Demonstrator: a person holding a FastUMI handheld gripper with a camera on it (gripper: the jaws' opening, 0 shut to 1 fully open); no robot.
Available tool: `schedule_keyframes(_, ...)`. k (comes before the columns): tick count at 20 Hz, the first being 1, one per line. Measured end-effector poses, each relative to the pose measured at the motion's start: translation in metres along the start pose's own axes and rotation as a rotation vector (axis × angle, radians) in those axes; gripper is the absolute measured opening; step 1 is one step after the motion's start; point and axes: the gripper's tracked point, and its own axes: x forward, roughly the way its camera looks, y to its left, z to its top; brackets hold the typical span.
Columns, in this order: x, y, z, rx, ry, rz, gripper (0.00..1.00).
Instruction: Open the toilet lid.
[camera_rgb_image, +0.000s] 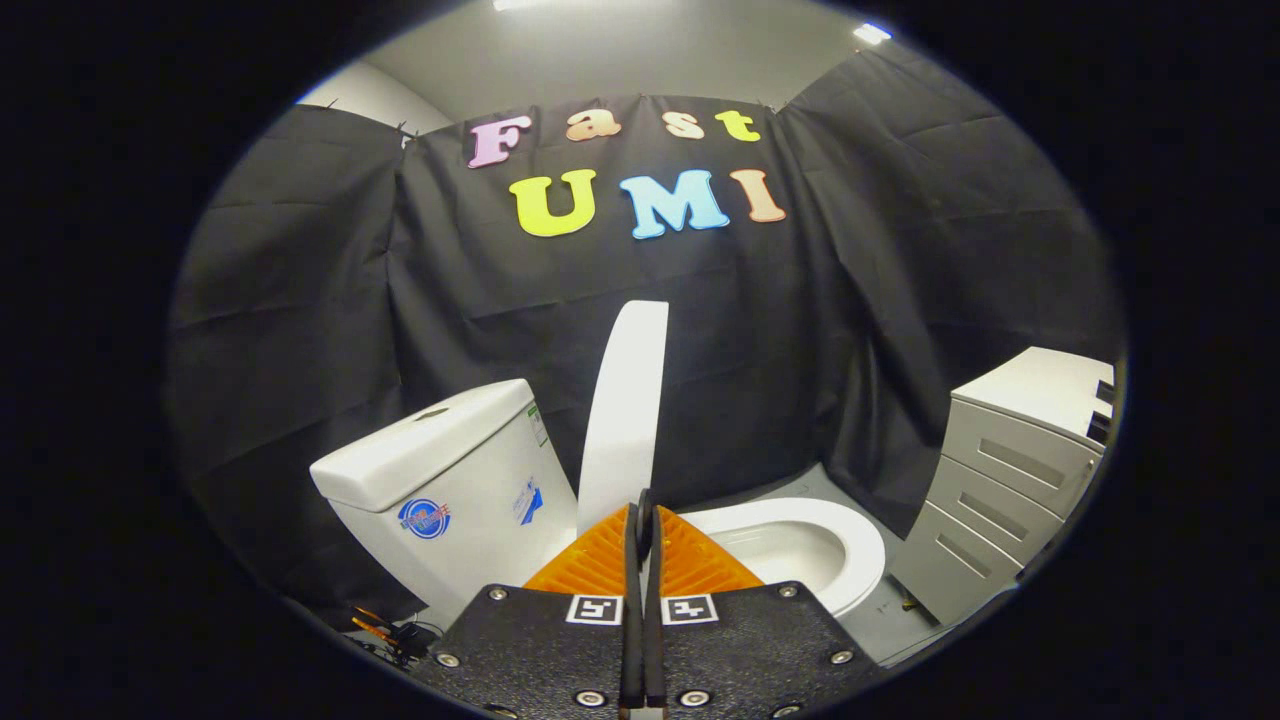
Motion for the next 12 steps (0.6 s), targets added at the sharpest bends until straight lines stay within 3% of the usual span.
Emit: schedule_keyframes(12, 0.003, 0.063, 0.001, -0.077, -0.024, 0.121, 0.0)
